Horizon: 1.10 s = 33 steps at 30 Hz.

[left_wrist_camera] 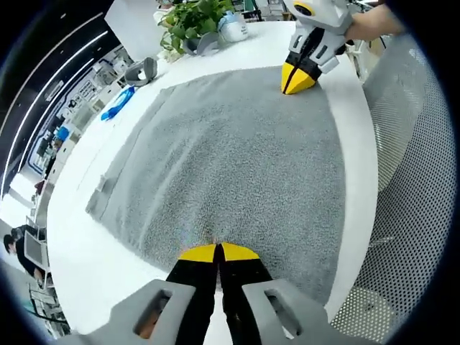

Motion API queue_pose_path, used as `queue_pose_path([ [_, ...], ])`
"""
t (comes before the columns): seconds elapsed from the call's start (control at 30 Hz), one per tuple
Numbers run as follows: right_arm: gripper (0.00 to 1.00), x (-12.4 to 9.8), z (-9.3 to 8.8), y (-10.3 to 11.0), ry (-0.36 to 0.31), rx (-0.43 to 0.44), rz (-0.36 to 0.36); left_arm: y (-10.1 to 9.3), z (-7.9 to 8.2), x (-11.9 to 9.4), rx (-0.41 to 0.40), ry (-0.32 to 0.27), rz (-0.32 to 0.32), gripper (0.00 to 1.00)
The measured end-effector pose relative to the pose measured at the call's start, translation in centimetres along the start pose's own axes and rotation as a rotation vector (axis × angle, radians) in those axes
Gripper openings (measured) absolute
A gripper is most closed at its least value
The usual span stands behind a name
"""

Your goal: Fold the towel on the table until its edges align and the towel forms a compact rectangular stack.

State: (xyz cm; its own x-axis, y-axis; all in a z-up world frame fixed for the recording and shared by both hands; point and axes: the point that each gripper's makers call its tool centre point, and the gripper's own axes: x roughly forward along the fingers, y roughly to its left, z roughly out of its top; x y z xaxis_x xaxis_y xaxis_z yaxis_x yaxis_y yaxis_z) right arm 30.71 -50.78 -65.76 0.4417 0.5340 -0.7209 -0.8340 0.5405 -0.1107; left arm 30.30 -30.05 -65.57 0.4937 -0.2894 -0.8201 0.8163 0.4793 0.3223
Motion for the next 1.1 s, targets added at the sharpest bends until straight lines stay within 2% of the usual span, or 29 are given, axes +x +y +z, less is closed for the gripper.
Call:
queue_pose_path([
  [0.07,0.00,0.1,0.1,0.2,-0.017,-0.062,0.019,0.0,0.0,0.0,0.016,-0.001,0.002,0.01],
  [0.23,0.00,0.1,0.0,-0.2,0.004,-0.050,0.003,-0.1,0.3,0.0,0.023,-0.032,0.004,0.01],
  [0.33,0.00,-0.1,-0.1,-0.6,-0.011,-0.013,0.007,-0.1,0.4,0.1,0.022,-0.032,0.004,0.01],
  [0.4,0.00,-0.2,-0.2,-0.6,-0.029,0.067,0.019,-0.2,0.5,0.1,0.039,-0.034,0.005,0.01],
  [0.47,0.00,-0.4,-0.3,-0.5,-0.061,0.242,0.053,-0.2,0.6,0.2,0.049,-0.035,0.006,0.01],
  [0.5,0.00,-0.6,-0.4,-0.4,-0.077,0.365,0.085,-0.2,0.6,0.2,0.049,-0.035,0.006,0.01],
  [0.53,0.00,-0.7,-0.5,-0.3,-0.091,0.405,0.111,-0.2,0.6,0.2,0.048,-0.036,0.005,0.01],
  [0.63,0.00,-1.1,-0.9,0.4,-0.119,0.428,0.168,-0.1,0.6,0.2,0.049,-0.033,0.006,0.01],
  [0.73,0.00,-1.5,-1.2,1.5,-0.096,0.556,0.232,-0.1,0.6,0.2,0.051,-0.030,0.008,0.01],
  [0.93,0.00,-1.5,-1.1,1.7,-0.061,0.467,0.217,0.0,0.6,0.2,0.007,-0.050,-0.004,0.01],
  [1.1,0.00,-1.5,-1.2,2.1,0.007,0.311,0.173,-0.1,0.6,0.2,0.015,-0.050,-0.005,0.01],
])
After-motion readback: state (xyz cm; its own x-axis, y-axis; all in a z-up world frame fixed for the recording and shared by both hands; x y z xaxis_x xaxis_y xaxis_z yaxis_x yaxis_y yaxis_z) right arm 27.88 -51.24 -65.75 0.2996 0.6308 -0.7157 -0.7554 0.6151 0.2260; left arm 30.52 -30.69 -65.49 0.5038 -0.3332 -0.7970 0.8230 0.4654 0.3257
